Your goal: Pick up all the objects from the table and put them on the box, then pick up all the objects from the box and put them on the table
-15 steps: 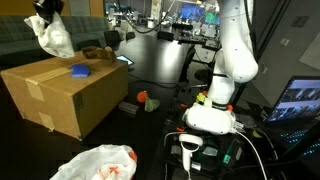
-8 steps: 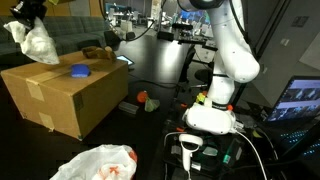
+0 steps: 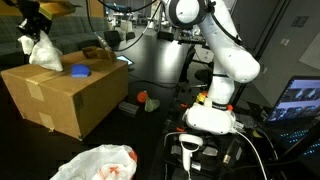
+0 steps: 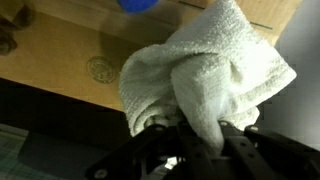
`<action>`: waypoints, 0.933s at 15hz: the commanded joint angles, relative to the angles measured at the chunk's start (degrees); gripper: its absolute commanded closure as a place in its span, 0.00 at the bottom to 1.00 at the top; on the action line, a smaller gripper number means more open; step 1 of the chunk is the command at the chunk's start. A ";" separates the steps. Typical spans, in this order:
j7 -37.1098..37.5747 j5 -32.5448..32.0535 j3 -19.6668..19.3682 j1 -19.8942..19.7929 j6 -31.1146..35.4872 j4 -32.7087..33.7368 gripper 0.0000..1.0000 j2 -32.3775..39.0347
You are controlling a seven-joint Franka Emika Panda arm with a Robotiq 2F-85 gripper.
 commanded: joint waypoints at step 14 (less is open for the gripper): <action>-0.35 -1.48 -2.82 1.49 -14.93 7.23 0.00 0.77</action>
